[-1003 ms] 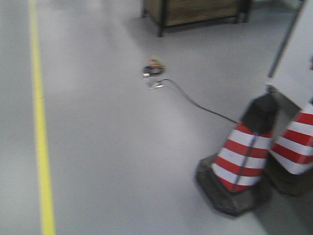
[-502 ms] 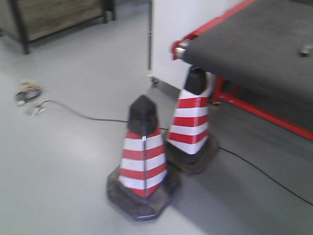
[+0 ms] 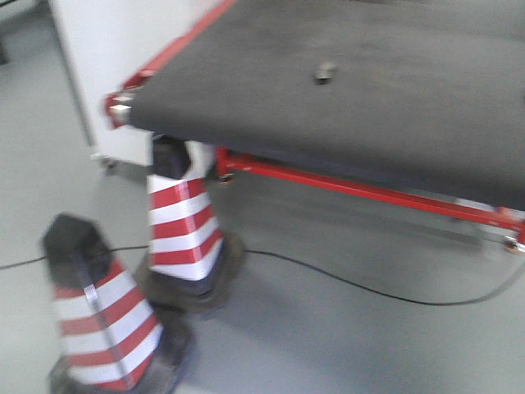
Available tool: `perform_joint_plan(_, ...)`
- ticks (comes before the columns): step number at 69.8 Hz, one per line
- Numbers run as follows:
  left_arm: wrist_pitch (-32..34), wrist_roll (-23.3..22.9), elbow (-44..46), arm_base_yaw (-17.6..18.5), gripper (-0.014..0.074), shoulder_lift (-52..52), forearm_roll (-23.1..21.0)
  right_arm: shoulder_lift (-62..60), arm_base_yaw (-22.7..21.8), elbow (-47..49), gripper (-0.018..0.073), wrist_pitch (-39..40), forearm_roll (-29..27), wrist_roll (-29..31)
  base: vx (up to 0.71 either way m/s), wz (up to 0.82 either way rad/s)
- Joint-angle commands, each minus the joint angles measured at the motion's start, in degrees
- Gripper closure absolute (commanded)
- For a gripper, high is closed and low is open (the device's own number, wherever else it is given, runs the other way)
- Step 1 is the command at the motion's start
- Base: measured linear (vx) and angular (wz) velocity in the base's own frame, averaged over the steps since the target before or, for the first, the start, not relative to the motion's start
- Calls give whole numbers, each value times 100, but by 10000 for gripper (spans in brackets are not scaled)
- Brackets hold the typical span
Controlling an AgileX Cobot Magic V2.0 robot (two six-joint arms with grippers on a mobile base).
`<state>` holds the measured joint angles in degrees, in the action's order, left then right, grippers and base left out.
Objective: Move and align brake pads A on conveyor
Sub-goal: 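Turn toward the black conveyor belt and stop at its edge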
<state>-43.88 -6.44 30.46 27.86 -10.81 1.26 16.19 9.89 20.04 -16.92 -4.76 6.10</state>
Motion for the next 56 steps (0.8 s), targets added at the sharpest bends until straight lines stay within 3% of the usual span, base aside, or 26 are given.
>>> perform_joint_plan(1,545,-10,126,31,603,-81,-32,48,10,179,561,571,1,58,17,-68)
perform_joint_plan(28,545,-10,126,31,603,-81,-32,48,10,179,561,569,-4,58,13,-60)
perform_joint_plan(56,545,-10,126,31,603,-81,-32,48,10,179,561,568,-4,58,7,-26)
